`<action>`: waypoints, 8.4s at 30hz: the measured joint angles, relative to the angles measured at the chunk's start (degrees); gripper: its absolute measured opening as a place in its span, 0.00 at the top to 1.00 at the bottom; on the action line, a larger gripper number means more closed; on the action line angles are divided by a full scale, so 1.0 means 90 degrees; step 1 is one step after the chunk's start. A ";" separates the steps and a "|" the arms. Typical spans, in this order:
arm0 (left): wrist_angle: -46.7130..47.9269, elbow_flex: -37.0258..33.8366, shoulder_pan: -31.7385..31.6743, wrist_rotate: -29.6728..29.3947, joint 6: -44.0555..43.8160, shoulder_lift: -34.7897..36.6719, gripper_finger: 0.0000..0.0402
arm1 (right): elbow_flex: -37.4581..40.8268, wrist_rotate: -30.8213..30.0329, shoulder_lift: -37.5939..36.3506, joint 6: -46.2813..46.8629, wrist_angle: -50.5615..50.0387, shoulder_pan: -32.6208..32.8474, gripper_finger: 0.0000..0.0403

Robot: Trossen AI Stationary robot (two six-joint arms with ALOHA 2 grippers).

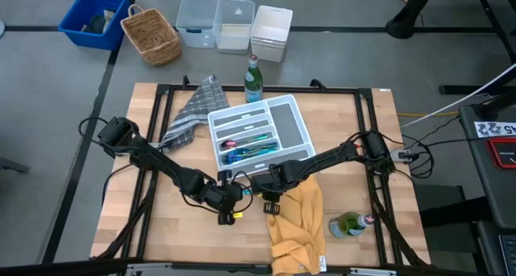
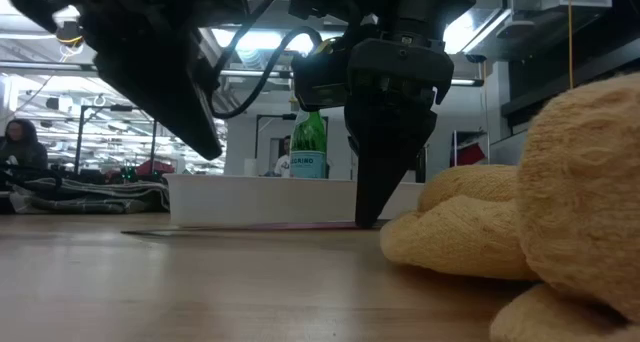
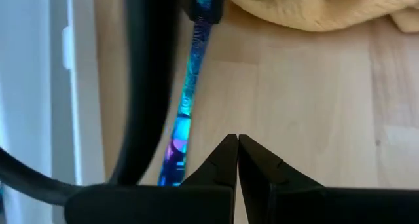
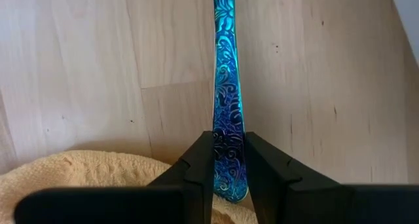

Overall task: Sort silverware
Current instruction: Put the table knife in the silverware tray

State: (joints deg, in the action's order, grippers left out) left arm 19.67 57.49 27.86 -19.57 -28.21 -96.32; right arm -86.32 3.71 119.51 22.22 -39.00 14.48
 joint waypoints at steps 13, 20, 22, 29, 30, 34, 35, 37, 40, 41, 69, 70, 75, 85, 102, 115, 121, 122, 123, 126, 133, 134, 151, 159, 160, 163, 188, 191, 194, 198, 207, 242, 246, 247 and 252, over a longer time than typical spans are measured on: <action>0.0093 0.0002 -0.0340 0.0318 0.0078 0.0008 0.99 | 0.0000 0.0000 0.0000 0.0000 -0.0005 -0.0002 0.82; 0.0264 0.0002 -0.0050 0.0302 0.0212 0.0109 1.00 | -0.0005 0.0000 -0.0008 -0.0002 0.0002 0.0000 0.82; 0.0420 0.0000 0.0051 0.0294 0.0104 0.0141 1.00 | -0.0005 0.0001 -0.0008 -0.0002 -0.0003 0.0000 0.82; 0.0932 0.0000 0.0477 0.0067 -0.0387 0.0566 1.00 | -0.0005 0.0000 -0.0008 -0.0002 -0.0005 0.0000 0.82; 0.1009 0.0000 0.0539 -0.0034 -0.0518 0.0650 1.00 | -0.0005 0.0000 -0.0008 -0.0002 -0.0006 0.0000 0.82; 0.1543 0.0000 0.0878 -0.0513 -0.1092 0.0973 1.00 | -0.0005 0.0000 -0.0008 -0.0002 -0.0007 0.0000 0.82; 0.1704 0.0000 0.0977 -0.0663 -0.1268 0.1054 1.00 | -0.0005 0.0000 -0.0008 -0.0002 -0.0008 0.0000 0.82; 0.1979 0.0000 0.1163 -0.0954 -0.1637 0.1184 1.00 | -0.0005 0.0000 -0.0008 -0.0002 -0.0008 0.0000 0.82; 0.2164 -0.0123 0.1459 -0.1234 -0.2269 0.1290 1.00 | -0.0005 0.0000 -0.0008 -0.0002 -0.0010 0.0000 0.82; 0.2177 -0.0220 0.1550 -0.1270 -0.2521 0.1302 1.00 | -0.0005 0.0000 -0.0008 -0.0002 -0.0010 0.0000 0.82; -0.1533 -0.1683 0.0263 -0.1112 -0.0862 0.1286 0.64 | -0.0005 0.0048 -0.0008 -0.0002 -0.0010 0.0000 0.82; -0.1532 -0.1683 0.0247 -0.1110 -0.0706 0.1286 0.63 | -0.0005 0.0048 -0.0008 -0.0002 -0.0010 0.0001 0.82; -0.1587 -0.1683 0.0218 -0.1116 -0.0219 0.1220 0.60 | -0.0005 0.0048 -0.0008 -0.0002 -0.0010 0.0002 0.82; -0.2543 -0.1683 0.0218 -0.1181 0.0363 0.0360 0.61 | -0.0005 0.0048 -0.0009 -0.0002 -0.0010 0.0002 0.82; -0.4177 -0.1681 -0.0005 -0.1185 0.1324 -0.0914 0.61 | -0.0005 0.0048 -0.0008 0.0000 -0.0012 0.0002 0.82; -0.4429 -0.1678 -0.0502 -0.0553 0.1303 -0.1021 0.61 | -0.0005 0.0048 -0.0008 0.0000 -0.0008 0.0000 0.82; -0.4433 -0.1678 -0.0631 -0.0373 0.1345 -0.1021 0.61 | -0.0005 0.0048 -0.0008 0.0000 -0.0008 0.0002 0.82; -0.4431 -0.1678 -0.0650 -0.0343 0.1345 -0.1021 0.61 | -0.0005 0.0048 -0.0008 0.0000 -0.0008 0.0000 0.82; -0.4431 -0.1676 -0.0670 -0.0305 0.1347 -0.1021 0.61 | -0.0005 0.0048 -0.0008 0.0000 -0.0008 0.0000 0.82; -0.4426 -0.1676 -0.0719 -0.0157 0.1351 -0.1021 0.61 | -0.0005 0.0048 -0.0008 0.0000 -0.0008 0.0001 0.82; -0.4471 -0.1656 -0.0716 -0.0142 0.1397 -0.1195 0.62 | -0.0005 0.0048 -0.0008 -0.0002 -0.0008 0.0002 0.82; -0.4459 -0.1656 -0.0715 -0.0140 0.1411 -0.1196 0.62 | -0.0005 0.0048 -0.0009 -0.0002 -0.0009 0.0002 0.82; -0.4294 -0.1673 -0.0734 -0.0028 0.1537 -0.1221 0.90 | -0.0005 0.0036 -0.0008 -0.0022 -0.0025 -0.0002 0.82; -0.4317 -0.1673 -0.0729 -0.0034 0.1571 -0.1225 0.90 | -0.0002 0.0029 -0.0008 -0.0017 -0.0025 -0.0002 0.82; -0.4327 -0.1675 -0.0729 -0.0034 0.1571 -0.1225 0.90 | -0.0002 0.0031 -0.0008 -0.0017 -0.0025 -0.0002 0.82; -0.4392 -0.1682 -0.0729 -0.0036 0.1573 -0.1228 0.92 | -0.0002 0.0034 -0.0008 -0.0017 -0.0027 -0.0002 0.82; -0.4762 -0.1688 -0.0730 -0.0050 0.1404 -0.1232 0.91 | 0.0000 -0.0351 -0.0670 0.0218 -0.0408 -0.0022 0.60; -0.4830 -0.1688 -0.0732 -0.0029 0.1271 -0.1238 0.90 | -0.0005 -0.0673 -0.0945 0.0216 -0.0542 -0.0024 0.60; -0.4972 -0.1686 -0.0731 -0.0036 0.1131 -0.1238 0.91 | -0.0005 -0.0896 -0.1174 0.0217 -0.0752 -0.0024 0.60; -0.5029 -0.1564 -0.0734 -0.0079 0.1170 -0.1238 0.92 | -0.0005 -0.1069 -0.1471 0.0215 -0.0987 -0.0027 0.60; -0.5070 -0.1139 -0.0804 -0.0029 0.1349 -0.1225 0.91 | -0.0005 -0.1435 -0.2109 0.0211 -0.1434 -0.0027 0.60; -0.2400 -0.0612 -0.4417 -0.0014 0.2892 0.0921 0.89 | 0.3326 -0.2630 -0.8320 -0.0131 -0.0708 -0.0029 0.60; -0.2220 -0.0701 -0.4931 0.0387 0.3024 0.0825 0.89 | 0.4720 -0.2083 -0.9110 -0.0093 0.0868 -0.0029 0.60; -0.2229 -0.0716 -0.5030 0.0471 0.3023 0.0791 0.89 | 0.5026 -0.1990 -0.9278 -0.0047 0.1239 -0.0029 0.60; -0.2232 -0.0755 -0.5358 0.0997 0.3128 0.0519 0.89 | 0.6331 -0.1900 -1.0015 0.0184 0.2388 -0.0027 0.60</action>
State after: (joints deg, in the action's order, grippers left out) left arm -0.41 50.70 -20.36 -10.60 -0.06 -91.65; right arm -29.35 -13.39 29.38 23.87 -17.51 14.24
